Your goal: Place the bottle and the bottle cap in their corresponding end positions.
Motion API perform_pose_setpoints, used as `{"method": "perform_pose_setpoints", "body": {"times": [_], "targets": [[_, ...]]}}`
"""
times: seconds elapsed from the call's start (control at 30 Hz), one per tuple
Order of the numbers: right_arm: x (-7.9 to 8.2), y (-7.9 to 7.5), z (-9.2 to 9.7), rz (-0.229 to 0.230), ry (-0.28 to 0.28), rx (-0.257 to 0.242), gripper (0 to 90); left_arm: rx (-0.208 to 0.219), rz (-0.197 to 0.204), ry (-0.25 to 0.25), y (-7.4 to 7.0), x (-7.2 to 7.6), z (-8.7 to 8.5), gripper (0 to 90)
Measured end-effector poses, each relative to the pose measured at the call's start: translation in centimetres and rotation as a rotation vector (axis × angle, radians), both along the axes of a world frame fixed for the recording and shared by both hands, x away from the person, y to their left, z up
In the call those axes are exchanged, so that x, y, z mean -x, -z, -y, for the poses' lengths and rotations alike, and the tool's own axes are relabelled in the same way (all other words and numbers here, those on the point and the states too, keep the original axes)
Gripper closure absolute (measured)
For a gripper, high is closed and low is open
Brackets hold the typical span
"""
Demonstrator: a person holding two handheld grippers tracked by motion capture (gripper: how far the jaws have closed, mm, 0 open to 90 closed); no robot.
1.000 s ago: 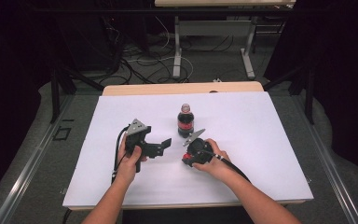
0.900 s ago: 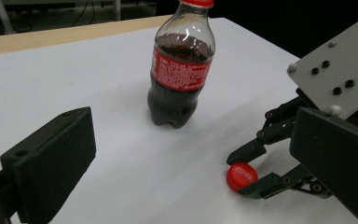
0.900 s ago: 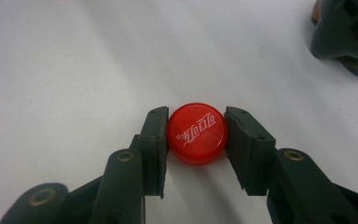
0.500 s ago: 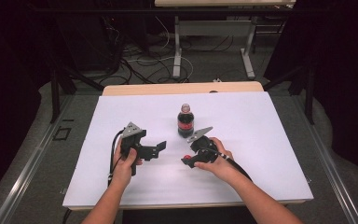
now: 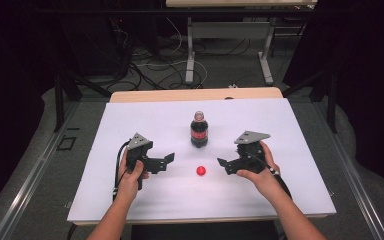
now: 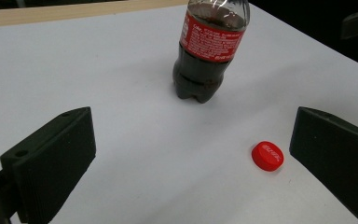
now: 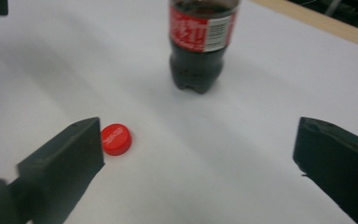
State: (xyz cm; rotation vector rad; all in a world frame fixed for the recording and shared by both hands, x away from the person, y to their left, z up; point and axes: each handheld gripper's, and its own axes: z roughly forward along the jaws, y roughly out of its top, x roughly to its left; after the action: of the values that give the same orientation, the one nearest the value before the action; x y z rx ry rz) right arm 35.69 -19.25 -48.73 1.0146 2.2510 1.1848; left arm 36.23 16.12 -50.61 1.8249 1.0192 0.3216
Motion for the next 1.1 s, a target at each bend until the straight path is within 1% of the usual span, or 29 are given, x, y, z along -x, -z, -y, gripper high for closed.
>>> {"method": "perform_pose_setpoints", "body": {"times": [0.03, 0.1, 0.13, 0.17, 0.2, 0.23, 0.27, 0.3, 0.33, 0.4, 0.47, 0.53, 0.57, 0.6, 0.67, 0.7, 0.73, 0.8, 0.83, 0.9, 0.93, 1.0, 1.07, 1.1], "targets": [[0.2, -0.1, 0.7, 0.018, 0.019, -0.003, 0.0, -0.009, 0.0, 0.003, 0.0, 0.0, -0.2, 0.7], [0.5, -0.2, 1.9, 0.028, 0.048, -0.025, 0.0, -0.015, 0.005, 0.005, 0.0, 0.0, -0.4, 0.7], [0.6, -0.2, 2.4, 0.03, 0.062, -0.031, 0.0, -0.006, -0.002, -0.003, 0.0, 0.0, -0.4, 0.7], [0.7, -0.3, 3.0, 0.032, 0.075, -0.033, 0.0, -0.01, 0.001, -0.002, 0.1, -0.1, -0.6, 0.7], [0.8, -0.2, 3.6, 0.039, 0.087, -0.034, 0.0, -0.004, -0.004, -0.008, 0.1, -0.1, -0.6, 0.7], [0.8, -0.1, 4.1, 0.042, 0.092, -0.033, 0.0, -0.015, -0.004, -0.007, 0.2, -0.1, -0.7, 0.7], [0.8, 0.2, 4.7, 0.041, 0.103, -0.044, 0.0, -0.012, -0.003, -0.007, 0.2, -0.1, -0.7, 0.7], [0.8, 0.4, 5.2, 0.042, 0.119, -0.04, 0.0, -0.002, -0.013, -0.012, 0.3, -0.1, -0.7, 0.7], [0.8, 0.6, 5.7, 0.039, 0.131, -0.033, 0.0, -0.017, -0.003, -0.007, 0.4, -0.2, -0.8, 0.7], [0.7, 1.3, 6.6, 0.026, 0.155, -0.055, 0.0, -0.01, -0.012, -0.012, 0.6, -0.3, -0.9, 0.7], [0.8, 1.9, 7.4, 0.015, 0.184, -0.069, 0.0, -0.016, -0.012, -0.01, 0.7, -0.4, -1.0, 0.7], [0.8, 2.5, 8.0, 0.005, 0.198, -0.091, 0.0, -0.017, -0.019, -0.015, 0.9, -0.4, -1.2, 0.7], [0.8, 2.7, 8.3, 0.008, 0.211, -0.094, 0.0, -0.014, -0.021, -0.017, 1.0, -0.5, -1.2, 0.7], [0.8, 2.9, 8.6, 0.002, 0.211, -0.096, 0.0, -0.021, -0.017, -0.018, 1.1, -0.5, -1.4, 0.7], [0.8, 3.3, 9.2, -0.003, 0.23, -0.109, 0.0, -0.011, -0.02, -0.029, 1.2, -0.6, -1.6, 0.7], [0.8, 3.6, 9.6, -0.006, 0.235, -0.116, 0.0, -0.014, -0.021, -0.029, 1.3, -0.6, -1.7, 0.7], [0.8, 3.8, 9.9, -0.008, 0.241, -0.12, 0.0, 0.005, -0.031, -0.041, 1.4, -0.6, -1.8, 0.7], [0.9, 4.3, 10.5, -0.01, 0.273, -0.124, 0.0, 0.007, -0.036, -0.048, 1.6, -0.7, -2.0, 0.7], [0.9, 4.6, 10.7, -0.016, 0.278, -0.129, 0.0, 0.004, -0.037, -0.047, 1.6, -0.7, -2.1, 0.7], [0.7, 5.2, 11.1, -0.008, 0.307, -0.119, 0.0, 0.008, -0.037, -0.057, 1.8, -0.8, -2.3, 0.7], [0.7, 5.4, 11.4, -0.025, 0.321, -0.115, 0.0, 0.008, -0.035, -0.056, 1.8, -0.9, -2.4, 0.7], [0.6, 5.8, 11.7, -0.026, 0.343, -0.12, 0.0, 0.009, -0.037, -0.061, 1.9, -0.9, -2.6, 0.7], [0.4, 6.2, 12.1, -0.022, 0.353, -0.12, 0.0, 0.008, -0.042, -0.061, 2.0, -1.0, -2.7, 0.7], [0.4, 6.3, 12.2, -0.028, 0.362, -0.127, 0.0, 0.005, -0.044, -0.065, 2.1, -1.0, -2.8, 0.7]]}}
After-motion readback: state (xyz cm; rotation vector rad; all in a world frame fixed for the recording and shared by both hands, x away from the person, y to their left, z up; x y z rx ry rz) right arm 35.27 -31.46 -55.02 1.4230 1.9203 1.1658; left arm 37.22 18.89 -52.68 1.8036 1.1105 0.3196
